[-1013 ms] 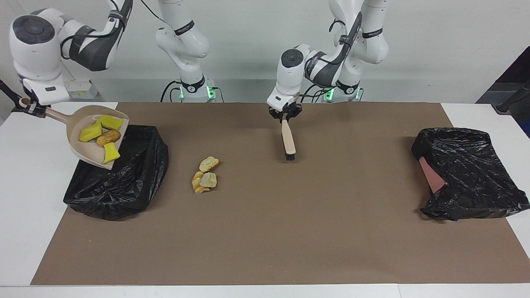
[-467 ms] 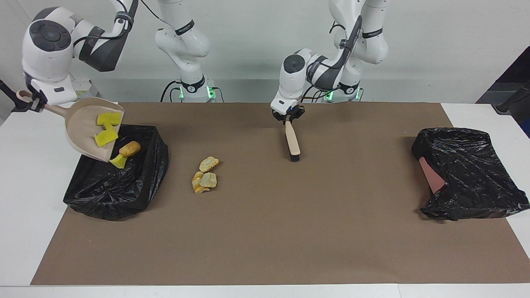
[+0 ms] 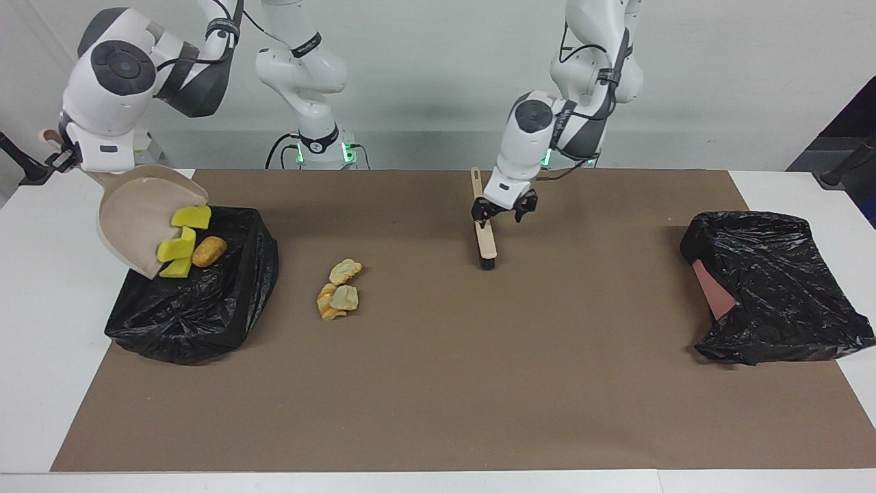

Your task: Sweep and dump trash in bin

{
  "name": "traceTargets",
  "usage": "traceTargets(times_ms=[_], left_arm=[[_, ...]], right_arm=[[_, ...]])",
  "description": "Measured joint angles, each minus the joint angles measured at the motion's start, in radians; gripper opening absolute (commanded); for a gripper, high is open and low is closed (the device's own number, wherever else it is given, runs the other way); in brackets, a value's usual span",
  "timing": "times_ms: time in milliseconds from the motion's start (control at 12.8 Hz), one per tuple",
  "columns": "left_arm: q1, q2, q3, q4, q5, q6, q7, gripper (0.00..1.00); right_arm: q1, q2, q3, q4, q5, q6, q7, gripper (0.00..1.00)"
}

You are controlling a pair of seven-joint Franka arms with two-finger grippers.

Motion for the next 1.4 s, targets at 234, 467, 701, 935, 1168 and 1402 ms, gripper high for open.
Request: traceTargets(times_ms=[234, 467, 701, 935, 1168, 1402], left_arm=[[0.147, 0.023, 0.004, 0.085, 0.000, -0.001, 0.183, 1.00], [0.266, 0.027, 0.005, 0.134, 0.000, -0.011, 0.327, 1.00], [0.372, 0.028, 0.005, 0.221, 0.000, -0.132, 0.471, 1.00], [0.472, 0.027, 0.006, 0.306, 0.000, -0.247, 0.573, 1.00], [0.540, 0.025, 0.007, 0.369, 0.000, -0.359, 0.668, 1.00], [0.555, 0.023, 0.008, 0.476, 0.001, -0.489, 0.692, 1.00]], right_arm=[[0.033, 0.000, 0.001, 0.002, -0.037, -0.091, 0.081, 0.00], [0.081, -0.022, 0.006, 0.037, -0.040, -0.213, 0.172, 0.00], [0.093, -0.067, 0.038, 0.055, 0.026, -0.288, 0.260, 0.00], [0.101, -0.080, 0.142, 0.104, 0.157, -0.356, 0.444, 0.00], [0.109, -0.080, 0.209, 0.116, 0.297, -0.347, 0.675, 0.00], [0.115, -0.076, 0.231, 0.116, 0.409, -0.280, 0.874, 0.00]])
